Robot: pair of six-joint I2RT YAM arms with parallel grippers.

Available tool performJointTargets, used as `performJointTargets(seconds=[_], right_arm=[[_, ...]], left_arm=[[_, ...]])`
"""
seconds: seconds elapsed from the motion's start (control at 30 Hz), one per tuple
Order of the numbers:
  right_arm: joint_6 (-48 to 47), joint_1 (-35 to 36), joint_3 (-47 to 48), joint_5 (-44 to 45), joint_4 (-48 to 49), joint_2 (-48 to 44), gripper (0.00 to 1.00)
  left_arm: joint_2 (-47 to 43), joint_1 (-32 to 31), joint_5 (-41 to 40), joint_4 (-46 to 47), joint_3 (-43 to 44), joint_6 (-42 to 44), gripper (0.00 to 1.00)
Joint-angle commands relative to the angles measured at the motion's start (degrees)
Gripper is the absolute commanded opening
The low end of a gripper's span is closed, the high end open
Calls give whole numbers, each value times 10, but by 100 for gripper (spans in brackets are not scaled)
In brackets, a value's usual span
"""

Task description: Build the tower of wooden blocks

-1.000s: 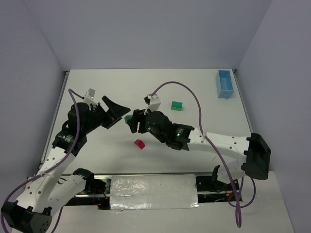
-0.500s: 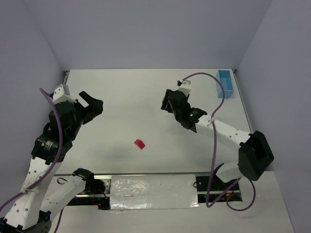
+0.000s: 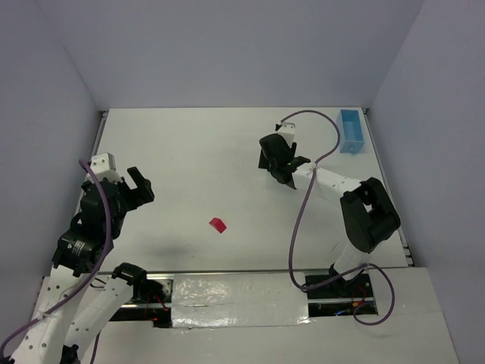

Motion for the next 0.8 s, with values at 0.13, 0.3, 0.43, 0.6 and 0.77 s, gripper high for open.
performJointTargets(seconds=[0.13, 0.3, 0.43, 0.6, 0.77], right_arm=[[-30, -22, 74, -1, -12, 31, 9], [-43, -32, 93, -10, -30, 53, 12], [-50, -33, 91, -15, -27, 52, 15], [-52, -32, 92, -16, -33, 54, 17], [-59, -34, 98, -16, -39, 59, 21]], left_arm=[[11, 0, 13, 33, 3, 25, 100], [17, 0, 21, 36, 0, 27, 100], [23, 0, 25, 35, 0, 27, 99], [25, 0, 26, 35, 0, 28, 99], [26, 0, 29, 37, -1, 29, 100]])
